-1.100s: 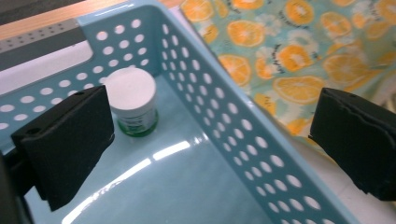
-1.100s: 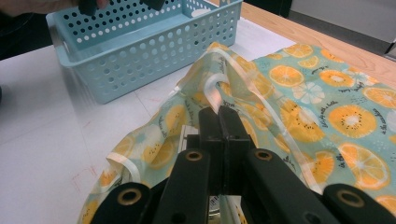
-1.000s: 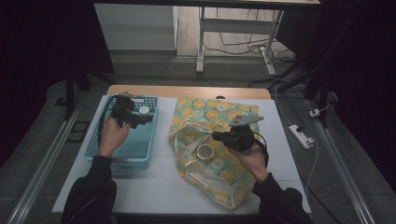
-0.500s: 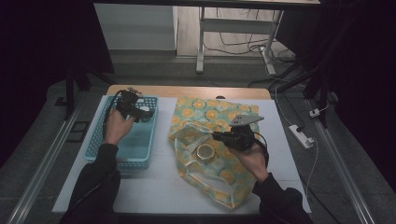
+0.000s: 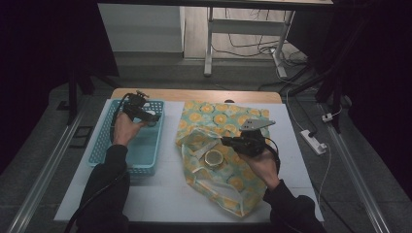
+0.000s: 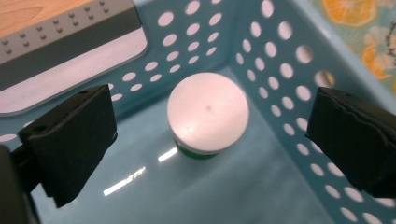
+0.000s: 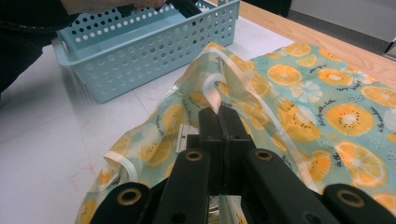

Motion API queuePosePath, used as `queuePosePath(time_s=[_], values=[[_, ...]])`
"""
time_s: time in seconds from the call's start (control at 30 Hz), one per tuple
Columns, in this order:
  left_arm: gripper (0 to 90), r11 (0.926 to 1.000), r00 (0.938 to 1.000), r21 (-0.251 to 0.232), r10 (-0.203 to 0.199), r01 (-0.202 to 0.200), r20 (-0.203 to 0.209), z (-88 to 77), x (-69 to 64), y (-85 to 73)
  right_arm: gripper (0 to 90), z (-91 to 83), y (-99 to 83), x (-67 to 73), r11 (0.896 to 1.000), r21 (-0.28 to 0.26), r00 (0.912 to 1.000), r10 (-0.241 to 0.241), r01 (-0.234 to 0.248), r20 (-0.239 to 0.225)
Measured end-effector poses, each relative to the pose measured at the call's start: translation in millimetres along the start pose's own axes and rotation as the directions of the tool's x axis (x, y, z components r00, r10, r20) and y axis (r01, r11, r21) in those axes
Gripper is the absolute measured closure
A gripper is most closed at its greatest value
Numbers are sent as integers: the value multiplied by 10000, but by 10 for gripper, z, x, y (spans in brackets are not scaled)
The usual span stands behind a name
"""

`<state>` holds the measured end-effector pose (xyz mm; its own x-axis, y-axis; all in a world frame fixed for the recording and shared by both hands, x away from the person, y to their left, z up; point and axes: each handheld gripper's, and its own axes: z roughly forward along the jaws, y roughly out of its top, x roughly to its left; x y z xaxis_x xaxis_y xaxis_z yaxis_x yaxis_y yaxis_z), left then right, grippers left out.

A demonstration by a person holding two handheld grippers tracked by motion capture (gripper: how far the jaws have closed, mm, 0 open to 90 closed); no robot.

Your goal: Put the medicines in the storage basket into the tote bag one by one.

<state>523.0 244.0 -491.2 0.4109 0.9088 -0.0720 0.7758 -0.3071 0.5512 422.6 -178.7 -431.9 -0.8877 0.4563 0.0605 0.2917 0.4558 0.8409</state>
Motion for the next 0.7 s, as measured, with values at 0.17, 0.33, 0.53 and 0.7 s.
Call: queuePosePath(time_s=[0.17, 0.33, 0.53, 0.7], values=[[187, 9995, 9998, 331, 17, -11, -174, 49, -1, -2, 893, 10, -1, 7, 10000, 19, 10000, -22, 22, -16], [296, 9990, 9998, 446, 10, -1, -209, 50, 0, 12, 894, 13, -2, 7, 10000, 25, 10000, -24, 24, -20], [435, 9987, 9999, 487, -155, 158, -58, 52, 8, 17, 893, -1, 5, 3, 10000, -26, 10000, -29, 29, 4], [501, 9982, 9998, 579, -152, 159, -122, 47, -18, 26, 893, -5, 6, 1, 10000, -40, 10000, -24, 24, 15]])
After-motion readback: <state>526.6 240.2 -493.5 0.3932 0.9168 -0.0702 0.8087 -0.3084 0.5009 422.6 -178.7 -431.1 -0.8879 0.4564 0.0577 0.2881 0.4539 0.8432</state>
